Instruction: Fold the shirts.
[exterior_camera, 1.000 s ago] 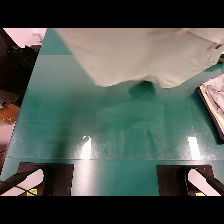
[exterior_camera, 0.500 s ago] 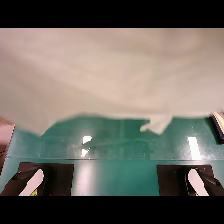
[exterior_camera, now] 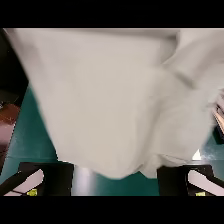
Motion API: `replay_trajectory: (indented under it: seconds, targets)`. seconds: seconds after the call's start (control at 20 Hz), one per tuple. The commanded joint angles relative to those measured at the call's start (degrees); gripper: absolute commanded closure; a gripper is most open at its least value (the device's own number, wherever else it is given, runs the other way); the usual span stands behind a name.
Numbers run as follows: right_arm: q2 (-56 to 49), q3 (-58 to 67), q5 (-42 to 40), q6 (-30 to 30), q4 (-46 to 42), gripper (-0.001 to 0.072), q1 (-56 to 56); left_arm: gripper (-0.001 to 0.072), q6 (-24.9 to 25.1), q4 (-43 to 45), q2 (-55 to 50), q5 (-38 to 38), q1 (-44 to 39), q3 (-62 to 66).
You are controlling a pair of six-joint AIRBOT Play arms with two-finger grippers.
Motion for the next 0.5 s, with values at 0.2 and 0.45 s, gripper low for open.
replay_trajectory:
  seconds: [0.2,0.45]
  targets:
    - [-25.31,-8.41,0.22,0.98,-0.31,0.0703,7.74,0.0682,2.47,7.98,-24.87,3.08,-7.43,-8.37]
    - [-32.39,0.87,-16.41,-0.17,-0.28,0.0703,8.09,0.0681,4.31,7.21,-27.61,23.89,-7.80,-7.91]
